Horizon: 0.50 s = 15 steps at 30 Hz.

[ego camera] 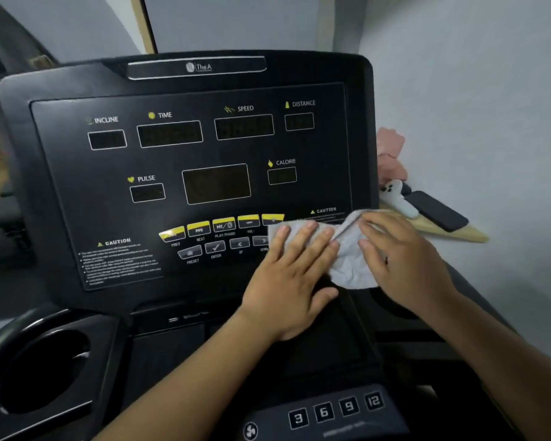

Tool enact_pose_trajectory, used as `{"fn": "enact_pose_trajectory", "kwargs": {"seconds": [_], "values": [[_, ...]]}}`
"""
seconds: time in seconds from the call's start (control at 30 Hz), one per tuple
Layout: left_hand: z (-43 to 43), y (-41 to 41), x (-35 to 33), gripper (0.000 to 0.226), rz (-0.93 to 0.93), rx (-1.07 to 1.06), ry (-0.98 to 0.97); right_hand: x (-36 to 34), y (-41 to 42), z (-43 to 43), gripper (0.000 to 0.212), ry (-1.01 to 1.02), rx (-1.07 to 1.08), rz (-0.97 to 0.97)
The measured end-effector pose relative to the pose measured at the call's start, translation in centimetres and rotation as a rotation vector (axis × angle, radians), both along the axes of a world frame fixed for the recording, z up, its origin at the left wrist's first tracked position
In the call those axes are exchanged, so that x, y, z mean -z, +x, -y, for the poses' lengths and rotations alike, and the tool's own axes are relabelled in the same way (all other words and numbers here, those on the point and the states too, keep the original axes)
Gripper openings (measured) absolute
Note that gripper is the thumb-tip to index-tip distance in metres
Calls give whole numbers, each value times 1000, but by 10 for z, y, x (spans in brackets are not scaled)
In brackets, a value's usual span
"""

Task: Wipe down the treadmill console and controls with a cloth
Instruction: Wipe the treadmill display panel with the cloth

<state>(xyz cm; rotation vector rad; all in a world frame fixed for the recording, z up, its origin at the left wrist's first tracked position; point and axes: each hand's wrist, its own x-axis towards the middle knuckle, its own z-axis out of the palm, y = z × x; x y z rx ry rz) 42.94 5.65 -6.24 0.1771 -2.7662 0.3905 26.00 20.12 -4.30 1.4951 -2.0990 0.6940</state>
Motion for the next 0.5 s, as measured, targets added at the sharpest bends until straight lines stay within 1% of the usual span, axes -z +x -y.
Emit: {"fn": "enact_pose_trajectory", "kwargs": {"seconds": [0.1,0.2,0.23,0.33,0.43,0.5], "values": [[10,1,-11,67,-82,-10,69,2,-3,9,35,-28,19,21],[22,-5,-33,63,-155,-63,123,-4,-7,26,51,-20,23,79],[26,-9,-41,62,-179,-83,122,-11,-10,32,52,-27,28,82],[35,-24,-54,61,-201,-150,16,-40,-10,51,49,-102,82,59],[33,-36,-54,63,-196,-187,-44,-54,9,74,57,-160,91,221],[28,-38,-52,63,-203,-193,-47,-45,20,86,66,-148,168,256]]}}
